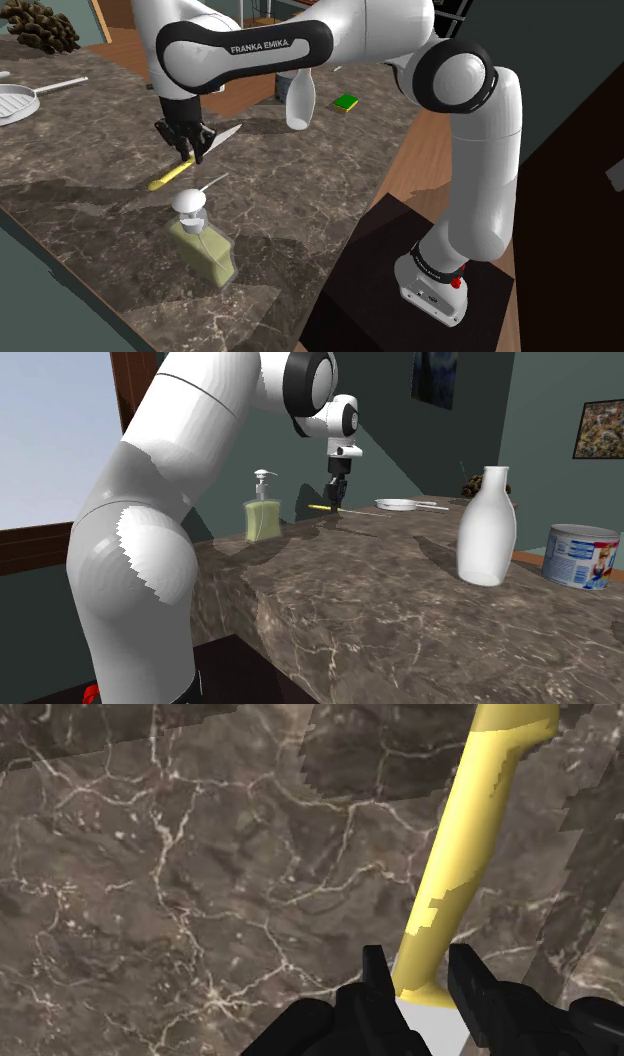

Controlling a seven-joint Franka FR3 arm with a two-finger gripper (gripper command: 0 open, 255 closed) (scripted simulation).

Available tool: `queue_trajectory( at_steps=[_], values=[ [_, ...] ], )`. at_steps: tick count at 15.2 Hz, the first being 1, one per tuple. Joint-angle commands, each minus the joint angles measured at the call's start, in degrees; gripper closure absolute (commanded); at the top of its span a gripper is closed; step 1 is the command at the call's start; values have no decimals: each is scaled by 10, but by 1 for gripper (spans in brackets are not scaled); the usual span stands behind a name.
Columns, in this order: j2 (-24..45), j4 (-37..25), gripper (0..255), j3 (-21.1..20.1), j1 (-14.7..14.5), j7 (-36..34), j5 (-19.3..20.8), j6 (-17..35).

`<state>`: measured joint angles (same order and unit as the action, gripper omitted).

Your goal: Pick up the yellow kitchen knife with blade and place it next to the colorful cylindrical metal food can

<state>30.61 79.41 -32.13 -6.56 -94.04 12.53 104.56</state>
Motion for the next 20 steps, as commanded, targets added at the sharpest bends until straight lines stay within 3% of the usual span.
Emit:
queue_trajectory(
  at_steps=[1, 17, 20],
  values=[
    [0, -15, 255, -1, -2, 1, -1, -15],
    [9, -155, 255, -3, -27, 4, 1, -143],
    [-34, -91, 255, -3, 22, 39, -19, -120]
  ],
)
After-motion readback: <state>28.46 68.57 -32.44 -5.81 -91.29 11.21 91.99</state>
